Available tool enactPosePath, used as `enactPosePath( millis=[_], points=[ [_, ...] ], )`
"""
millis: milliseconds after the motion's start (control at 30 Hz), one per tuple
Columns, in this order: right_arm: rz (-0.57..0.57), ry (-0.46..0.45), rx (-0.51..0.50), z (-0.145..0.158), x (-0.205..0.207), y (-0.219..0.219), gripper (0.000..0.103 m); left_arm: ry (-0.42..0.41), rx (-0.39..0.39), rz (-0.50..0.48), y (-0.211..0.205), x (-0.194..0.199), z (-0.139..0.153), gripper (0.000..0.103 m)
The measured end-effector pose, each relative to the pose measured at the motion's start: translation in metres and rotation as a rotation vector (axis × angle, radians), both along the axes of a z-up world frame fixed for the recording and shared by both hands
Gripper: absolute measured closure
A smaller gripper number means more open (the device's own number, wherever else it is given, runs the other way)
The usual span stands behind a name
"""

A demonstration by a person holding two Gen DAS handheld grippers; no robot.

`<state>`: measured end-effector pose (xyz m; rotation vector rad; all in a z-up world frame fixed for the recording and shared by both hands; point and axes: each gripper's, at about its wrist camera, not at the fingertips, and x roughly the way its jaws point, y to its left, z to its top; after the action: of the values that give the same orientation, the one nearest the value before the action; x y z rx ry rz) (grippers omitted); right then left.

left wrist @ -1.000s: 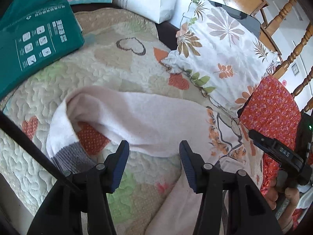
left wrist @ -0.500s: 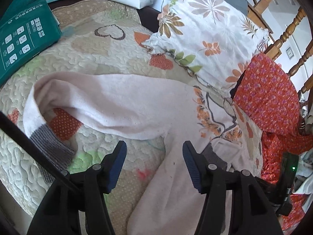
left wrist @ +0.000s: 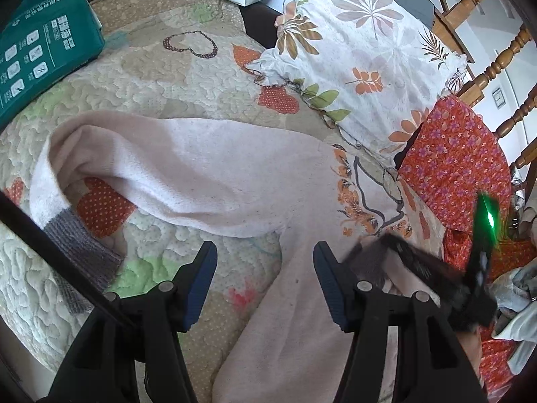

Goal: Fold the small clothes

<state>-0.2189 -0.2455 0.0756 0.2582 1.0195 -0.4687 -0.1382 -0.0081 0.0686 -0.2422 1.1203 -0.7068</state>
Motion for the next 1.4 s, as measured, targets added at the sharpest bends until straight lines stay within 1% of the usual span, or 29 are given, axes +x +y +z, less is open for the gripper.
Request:
enactPosePath(
  millis=[67, 133, 200, 233, 267, 300, 333, 367, 433, 500, 567, 633, 700, 767, 800, 867, 933, 1000, 1033, 1100, 1167, 1233, 1267, 1400],
  points=[
    [0.031, 0.024, -0.024, -0.002, 0.026, 0.004, 0.095, 0.002, 0.004, 0.0, -0.003, 0.0, -0.002, 0.045],
    [0.071, 0.071, -0.046, -0.013, 0.059, 0.005, 0.092, -0.004, 0.025, -0.001, -0.007, 0.002, -0.005, 0.045],
    [0.103, 0.101, -0.047, -0.025, 0.078, 0.005, 0.08, -0.009, 0.052, 0.006, -0.01, 0.004, -0.007, 0.045],
    [0.117, 0.109, -0.049, -0.029, 0.084, 0.005, 0.071, -0.009, 0.056, 0.006, -0.011, 0.005, -0.008, 0.045],
    [0.13, 0.099, -0.051, -0.028, 0.086, 0.006, 0.066, -0.007, 0.06, 0.007, -0.012, 0.006, -0.009, 0.045],
    [0.141, 0.07, -0.051, -0.022, 0.085, 0.008, 0.062, -0.003, 0.066, 0.008, -0.012, 0.007, -0.01, 0.044],
    [0.152, 0.035, -0.045, -0.014, 0.08, 0.007, 0.051, 0.002, 0.069, 0.008, -0.013, 0.008, -0.011, 0.044],
    [0.161, 0.011, -0.046, -0.006, 0.076, 0.005, 0.042, 0.007, 0.071, 0.006, -0.014, 0.009, -0.013, 0.044],
    [0.153, -0.009, -0.089, 0.011, 0.06, -0.005, 0.042, 0.01, 0.074, 0.001, -0.017, 0.01, -0.014, 0.044],
    [0.112, -0.02, -0.102, 0.026, 0.035, -0.026, 0.042, -0.005, 0.086, -0.004, -0.025, 0.01, -0.014, 0.044],
    [0.028, -0.031, -0.098, 0.037, 0.003, -0.055, 0.042, -0.02, 0.089, -0.015, -0.036, 0.009, -0.014, 0.043],
    [-0.052, -0.036, -0.087, 0.041, -0.032, -0.08, 0.041, -0.054, 0.096, -0.056, -0.056, 0.007, -0.012, 0.043],
    [-0.106, -0.024, -0.074, 0.039, -0.067, -0.099, 0.041, -0.1, 0.122, -0.135, -0.085, 0.003, -0.013, 0.043],
    [-0.142, -0.022, -0.052, 0.036, -0.102, -0.11, 0.041, -0.126, 0.127, -0.216, -0.108, 0.0, -0.012, 0.043],
    [-0.156, -0.024, -0.032, 0.033, -0.12, -0.114, 0.041, -0.16, 0.121, -0.27, -0.122, -0.003, -0.009, 0.043],
    [-0.17, -0.03, 0.016, 0.027, -0.153, -0.118, 0.041, -0.23, 0.127, -0.336, -0.14, -0.007, -0.005, 0.043],
    [-0.168, -0.036, 0.042, 0.024, -0.172, -0.118, 0.041, -0.329, 0.168, -0.419, -0.161, -0.011, -0.005, 0.043],
    [-0.166, -0.043, 0.063, 0.021, -0.19, -0.117, 0.041, -0.394, 0.2, -0.488, -0.179, -0.01, -0.012, 0.043],
    [-0.164, -0.049, 0.077, 0.019, -0.197, -0.116, 0.041, -0.397, 0.215, -0.513, -0.186, -0.006, -0.018, 0.043],
    [-0.153, -0.062, 0.099, 0.016, -0.205, -0.115, 0.041, -0.376, 0.215, -0.559, -0.197, -0.001, -0.027, 0.043],
    [-0.122, -0.081, 0.109, 0.013, -0.205, -0.112, 0.039, -0.363, 0.223, -0.6, -0.202, 0.002, -0.034, 0.043],
    [-0.07, -0.083, 0.101, 0.009, -0.197, -0.108, 0.036, -0.374, 0.24, -0.626, -0.208, 0.004, -0.038, 0.043],
    [-0.047, -0.075, 0.086, 0.006, -0.191, -0.105, 0.036, -0.376, 0.237, -0.629, -0.208, 0.005, -0.039, 0.043],
    [0.012, -0.05, 0.055, -0.01, -0.163, -0.098, 0.036, -0.343, 0.199, -0.639, -0.21, 0.014, -0.042, 0.043]
  ],
)
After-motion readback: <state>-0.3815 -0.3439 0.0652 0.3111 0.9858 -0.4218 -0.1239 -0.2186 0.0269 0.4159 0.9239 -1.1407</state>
